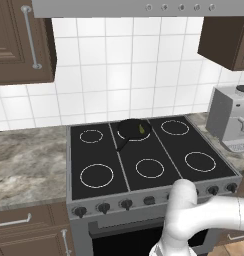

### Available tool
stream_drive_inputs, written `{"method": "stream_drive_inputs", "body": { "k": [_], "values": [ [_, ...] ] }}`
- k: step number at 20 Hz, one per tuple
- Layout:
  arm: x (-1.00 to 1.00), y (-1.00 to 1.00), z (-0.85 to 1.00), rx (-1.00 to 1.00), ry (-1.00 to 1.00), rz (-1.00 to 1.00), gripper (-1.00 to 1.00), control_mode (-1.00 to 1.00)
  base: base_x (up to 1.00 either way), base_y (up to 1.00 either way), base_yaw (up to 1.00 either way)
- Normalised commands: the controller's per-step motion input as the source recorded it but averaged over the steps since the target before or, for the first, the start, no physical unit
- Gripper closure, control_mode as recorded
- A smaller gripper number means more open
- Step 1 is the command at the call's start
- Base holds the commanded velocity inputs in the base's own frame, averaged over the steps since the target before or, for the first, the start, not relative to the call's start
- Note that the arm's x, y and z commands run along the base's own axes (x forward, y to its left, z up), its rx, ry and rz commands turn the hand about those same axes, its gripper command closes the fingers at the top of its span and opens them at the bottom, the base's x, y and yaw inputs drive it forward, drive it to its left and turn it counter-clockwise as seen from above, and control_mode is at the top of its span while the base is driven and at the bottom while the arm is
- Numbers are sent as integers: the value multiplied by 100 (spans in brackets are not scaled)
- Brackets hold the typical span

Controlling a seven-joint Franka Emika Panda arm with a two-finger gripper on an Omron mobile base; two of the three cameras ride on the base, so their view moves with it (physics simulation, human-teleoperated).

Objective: Put the lemon wedge and bell pepper in the pan. Then turn on the rear center burner and set the heat to medium.

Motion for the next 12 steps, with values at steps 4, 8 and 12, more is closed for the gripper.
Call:
{"method": "stream_drive_inputs", "body": {
  "k": [4, 8, 12],
  "values": [
    [0, 0, -22, 0, 5, 0, 100, -100, 0, 0, 0],
    [-11, -1, -13, 0, 1, 1, 100, -100, 0, 0, 0],
    [-50, 10, 0, 0, -13, 14, 100, -100, 0, 0, 0]
  ]
}}
